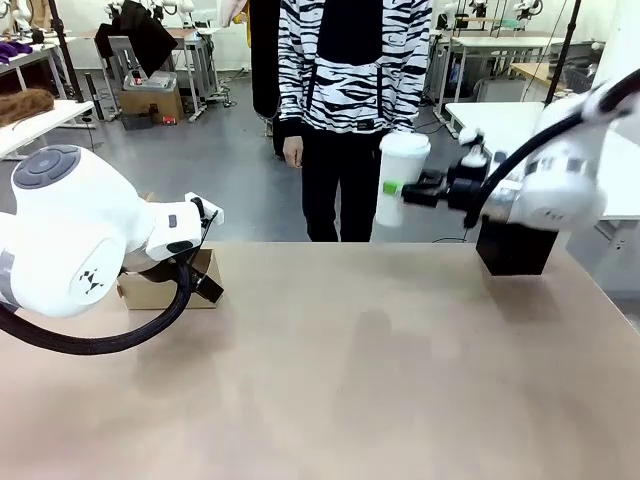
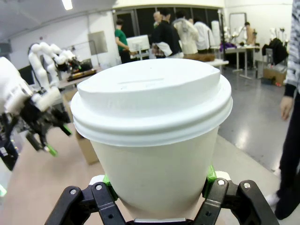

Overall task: Pour a drink into a cup and package it in a carrier.
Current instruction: When a person places the Paper Cup Lid on the 600 ml Paper Cup , lift the 600 ml Paper Cup, then position the Cup Carrier in the center of the table.

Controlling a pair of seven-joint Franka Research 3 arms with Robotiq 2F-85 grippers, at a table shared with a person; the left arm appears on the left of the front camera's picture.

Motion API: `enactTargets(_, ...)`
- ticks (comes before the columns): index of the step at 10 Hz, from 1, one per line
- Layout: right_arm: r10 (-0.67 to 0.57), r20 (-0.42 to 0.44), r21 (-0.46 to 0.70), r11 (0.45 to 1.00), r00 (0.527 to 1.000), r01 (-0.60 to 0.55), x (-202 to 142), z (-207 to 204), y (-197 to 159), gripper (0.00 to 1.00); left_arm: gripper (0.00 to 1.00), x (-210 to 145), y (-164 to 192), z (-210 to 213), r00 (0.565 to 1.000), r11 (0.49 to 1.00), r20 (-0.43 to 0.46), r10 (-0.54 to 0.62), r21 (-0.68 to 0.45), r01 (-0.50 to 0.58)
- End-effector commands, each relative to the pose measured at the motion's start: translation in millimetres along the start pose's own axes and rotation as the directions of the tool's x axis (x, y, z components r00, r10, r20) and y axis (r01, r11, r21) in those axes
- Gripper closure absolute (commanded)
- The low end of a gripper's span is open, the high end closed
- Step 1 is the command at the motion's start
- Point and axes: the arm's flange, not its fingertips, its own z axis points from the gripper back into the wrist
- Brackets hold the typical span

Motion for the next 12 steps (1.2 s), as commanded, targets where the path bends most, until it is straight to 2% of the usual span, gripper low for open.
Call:
enactTargets(1, 0.014, -0.065, -0.004, 1.000, 0.998, -0.014, 63, 32, 54, 0.24, 0.00, 0, 0, 0, 1.000, 1.000, 0.001, 0.002, -0.002, -0.002)
enactTargets(3, 0.086, -0.112, -0.003, 0.996, 0.990, -0.087, 112, 63, 102, 0.24, 0.00, 0, 0, 0, 1.000, 1.000, 0.001, 0.002, -0.002, -0.002)
enactTargets(5, 0.138, -0.115, 0.041, 0.990, 0.984, -0.134, 137, 84, 141, 0.24, 0.00, 0, 0, 0, 1.000, 1.000, 0.001, 0.002, -0.002, -0.002)
enactTargets(6, 0.136, -0.089, 0.049, 0.990, 0.987, -0.132, 141, 90, 148, 0.24, 0.00, 0, 0, 0, 1.000, 1.000, 0.001, 0.002, -0.002, -0.002)
enactTargets(7, 0.147, -0.099, 0.027, 0.989, 0.984, -0.145, 135, 76, 126, 0.24, 0.00, 0, 0, 0, 1.000, 1.000, 0.001, 0.002, -0.002, -0.002)
enactTargets(12, 0.147, -0.099, 0.027, 0.989, 0.984, -0.145, 135, 76, 126, 0.24, 0.00, 0, 0, 0, 1.000, 1.000, 0.001, 0.002, -0.002, -0.002)
